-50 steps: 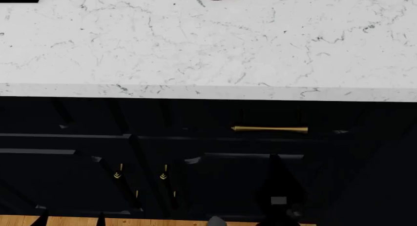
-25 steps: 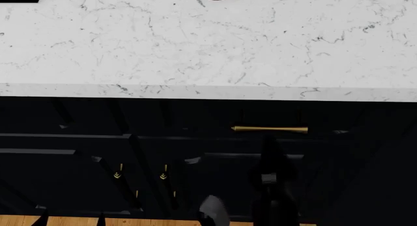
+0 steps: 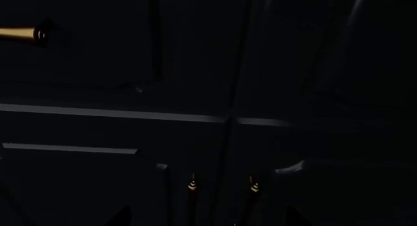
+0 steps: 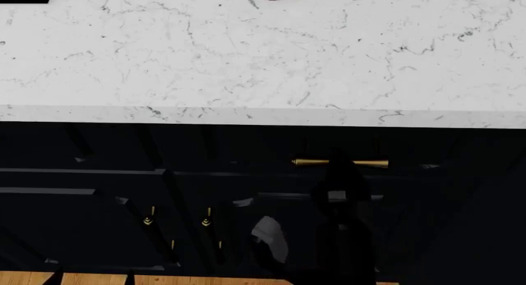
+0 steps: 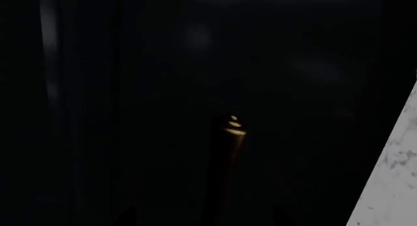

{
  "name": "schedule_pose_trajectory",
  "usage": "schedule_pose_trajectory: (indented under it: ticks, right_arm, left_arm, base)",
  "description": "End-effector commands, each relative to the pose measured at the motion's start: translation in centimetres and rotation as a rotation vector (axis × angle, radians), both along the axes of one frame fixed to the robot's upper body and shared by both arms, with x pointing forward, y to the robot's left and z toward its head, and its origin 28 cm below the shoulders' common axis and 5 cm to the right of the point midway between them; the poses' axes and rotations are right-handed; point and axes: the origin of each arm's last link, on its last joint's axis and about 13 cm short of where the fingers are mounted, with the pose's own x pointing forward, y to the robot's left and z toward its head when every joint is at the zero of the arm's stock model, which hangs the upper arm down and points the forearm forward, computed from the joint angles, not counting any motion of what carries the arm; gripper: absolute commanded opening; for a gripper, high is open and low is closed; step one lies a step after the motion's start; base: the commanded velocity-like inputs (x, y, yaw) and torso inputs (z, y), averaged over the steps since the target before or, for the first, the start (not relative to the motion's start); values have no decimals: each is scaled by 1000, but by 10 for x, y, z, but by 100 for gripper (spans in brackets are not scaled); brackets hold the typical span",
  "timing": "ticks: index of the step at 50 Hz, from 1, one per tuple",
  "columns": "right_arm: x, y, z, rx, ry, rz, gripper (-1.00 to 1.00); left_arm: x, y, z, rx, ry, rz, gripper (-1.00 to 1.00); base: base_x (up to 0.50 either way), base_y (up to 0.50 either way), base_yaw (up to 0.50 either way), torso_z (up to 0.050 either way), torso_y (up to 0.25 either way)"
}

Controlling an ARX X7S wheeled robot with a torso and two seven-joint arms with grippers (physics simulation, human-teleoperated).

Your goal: Open the right drawer.

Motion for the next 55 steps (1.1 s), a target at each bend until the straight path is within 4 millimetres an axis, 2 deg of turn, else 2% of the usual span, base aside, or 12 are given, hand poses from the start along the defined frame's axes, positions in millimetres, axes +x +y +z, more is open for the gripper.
schedule_pose_trajectory:
  ticks: [1, 16, 26, 45, 46, 55]
  right_arm:
    - [13, 2, -2, -3, -2, -1, 100]
    - [26, -2, 1, 0, -37, -38, 100]
    - [32, 5, -8, -15, -12, -7, 100]
    - [42, -6, -10, -20, -17, -74, 100]
    - [42, -5, -9, -17, -18, -72, -100]
    - [42, -2, -12, -9, -23, -40, -100]
  left_arm:
    - [0, 0, -1, 2, 1, -2, 100]
    - [-2, -1, 2, 2, 0, -3, 100]
    - [-3, -1, 3, 2, -4, -4, 100]
    - [-4, -2, 1, 4, 1, -8, 100]
    - [-3, -2, 2, 3, 1, -7, 100]
    - [-3, -1, 2, 2, 0, -7, 100]
  base:
    - [0, 0, 0, 0, 0]
    - [0, 0, 0, 0, 0]
    - [0, 0, 0, 0, 0]
    - [0, 0, 0, 0, 0]
    - [11, 0, 0, 0, 0]
    - [7, 0, 2, 0, 0]
